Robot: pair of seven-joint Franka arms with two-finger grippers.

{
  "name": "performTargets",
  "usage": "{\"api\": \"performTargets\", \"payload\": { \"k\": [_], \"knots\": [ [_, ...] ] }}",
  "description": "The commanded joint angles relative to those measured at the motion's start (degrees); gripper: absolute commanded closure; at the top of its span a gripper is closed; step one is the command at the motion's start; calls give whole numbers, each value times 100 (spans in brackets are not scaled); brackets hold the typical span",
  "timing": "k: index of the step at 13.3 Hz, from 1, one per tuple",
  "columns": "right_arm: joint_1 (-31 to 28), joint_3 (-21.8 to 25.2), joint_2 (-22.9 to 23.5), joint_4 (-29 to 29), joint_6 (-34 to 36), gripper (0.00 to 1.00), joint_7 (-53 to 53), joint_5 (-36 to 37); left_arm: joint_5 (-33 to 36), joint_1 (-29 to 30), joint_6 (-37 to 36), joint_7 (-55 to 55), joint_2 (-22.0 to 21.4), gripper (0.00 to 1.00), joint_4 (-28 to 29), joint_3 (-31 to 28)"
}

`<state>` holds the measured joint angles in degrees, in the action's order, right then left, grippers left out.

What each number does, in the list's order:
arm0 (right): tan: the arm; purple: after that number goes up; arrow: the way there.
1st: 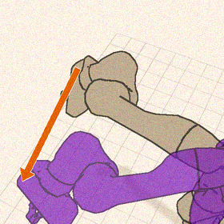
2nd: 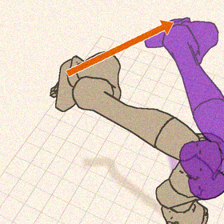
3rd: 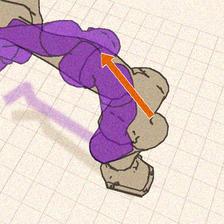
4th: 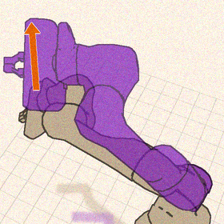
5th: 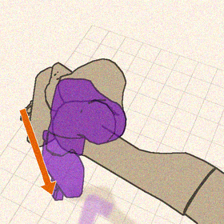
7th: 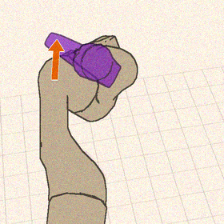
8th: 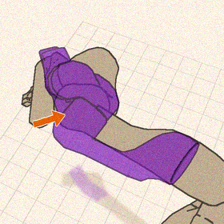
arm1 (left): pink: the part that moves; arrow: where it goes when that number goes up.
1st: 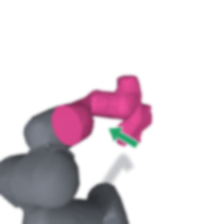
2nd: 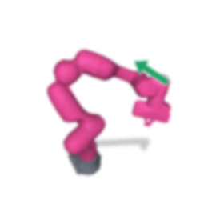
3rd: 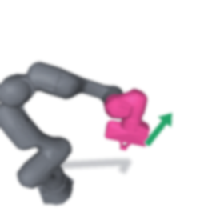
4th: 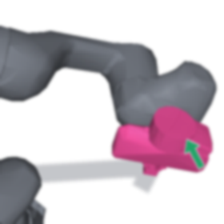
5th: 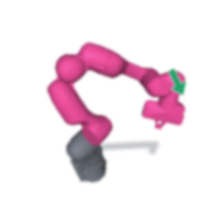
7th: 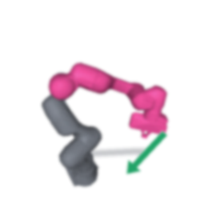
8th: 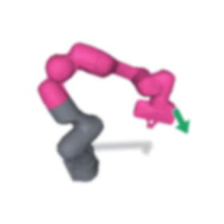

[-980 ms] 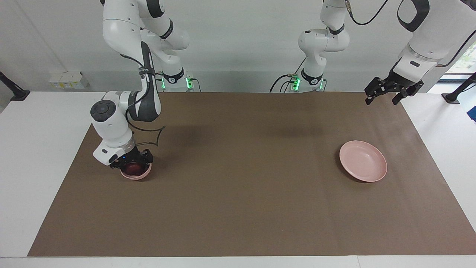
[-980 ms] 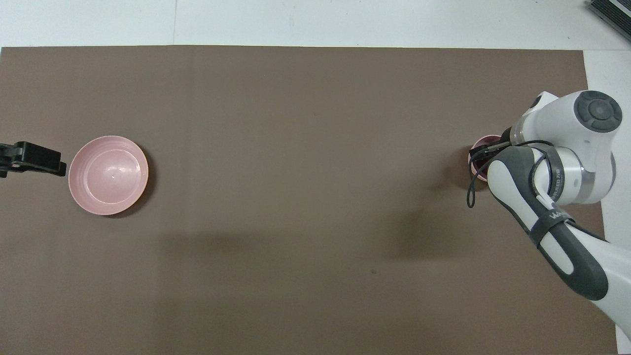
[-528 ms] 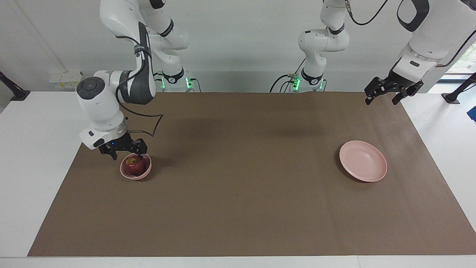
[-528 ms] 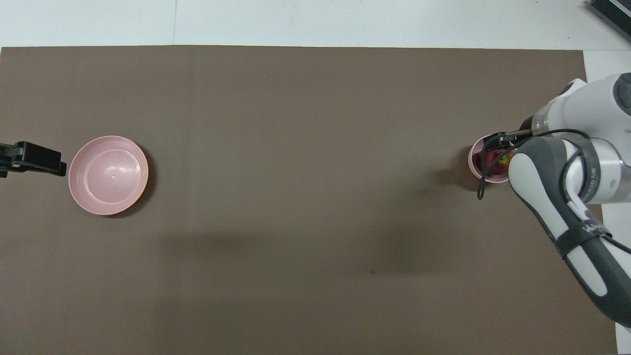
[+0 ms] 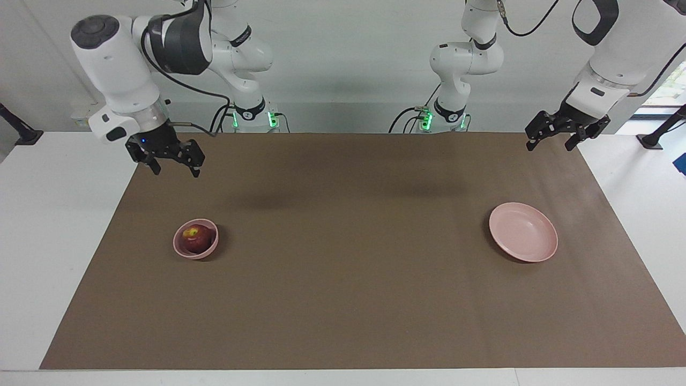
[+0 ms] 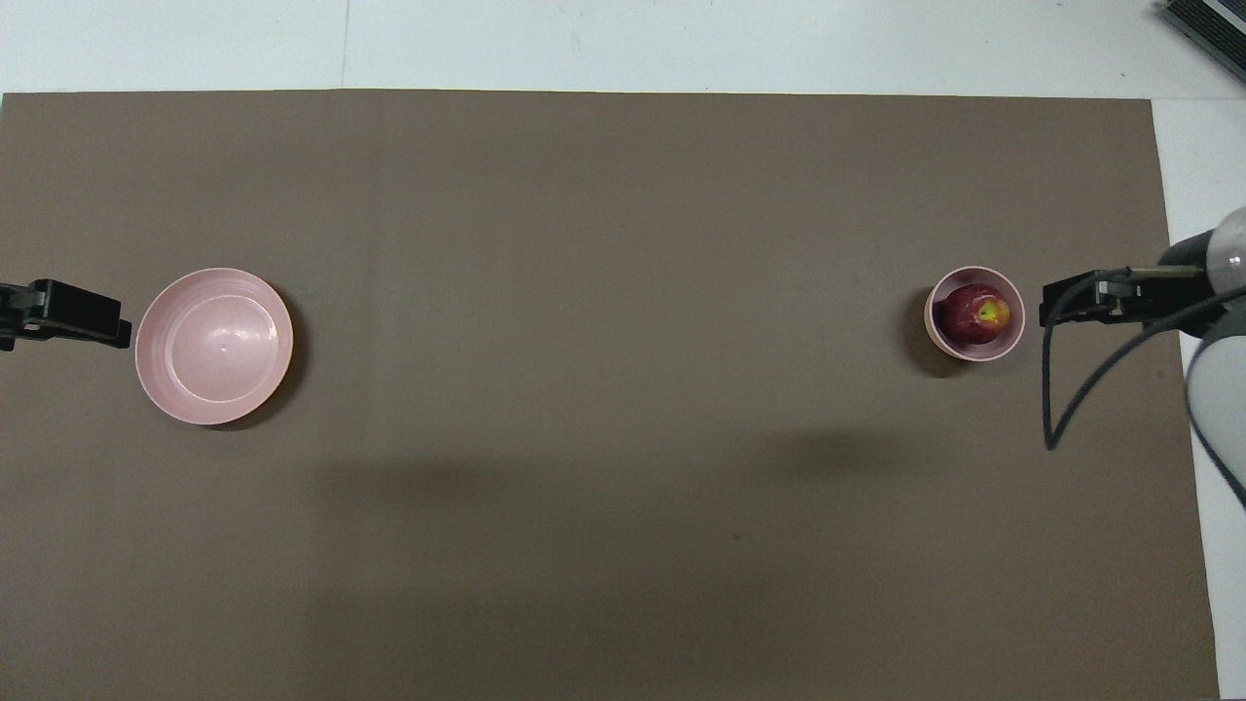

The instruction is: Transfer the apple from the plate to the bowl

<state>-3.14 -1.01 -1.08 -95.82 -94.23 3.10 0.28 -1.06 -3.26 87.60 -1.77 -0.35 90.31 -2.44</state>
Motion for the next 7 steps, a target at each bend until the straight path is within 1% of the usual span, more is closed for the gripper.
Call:
{"api": "performTargets", "payload": {
  "k": [1, 2, 4, 5, 7],
  "knots": [
    [-20, -22, -32, 660, 834, 0, 147, -256, 79, 45, -121, -34, -18, 0, -58, 24],
    [-12, -22, -154, 557, 853, 0, 164, -213, 79, 45, -121, -34, -18, 0, -58, 24],
    [67, -31, -488, 75, 818, 0, 173, -203, 79, 45, -121, -34, -18, 0, -58, 24],
    [242, -31, -559, -40, 809, 0, 321, -186, 79, 45, -121, -34, -18, 0, -58, 33],
    [611, -31, -595, -68, 739, 0, 726, -159, 79, 45, -121, -34, -18, 0, -58, 33]
  ]
}}
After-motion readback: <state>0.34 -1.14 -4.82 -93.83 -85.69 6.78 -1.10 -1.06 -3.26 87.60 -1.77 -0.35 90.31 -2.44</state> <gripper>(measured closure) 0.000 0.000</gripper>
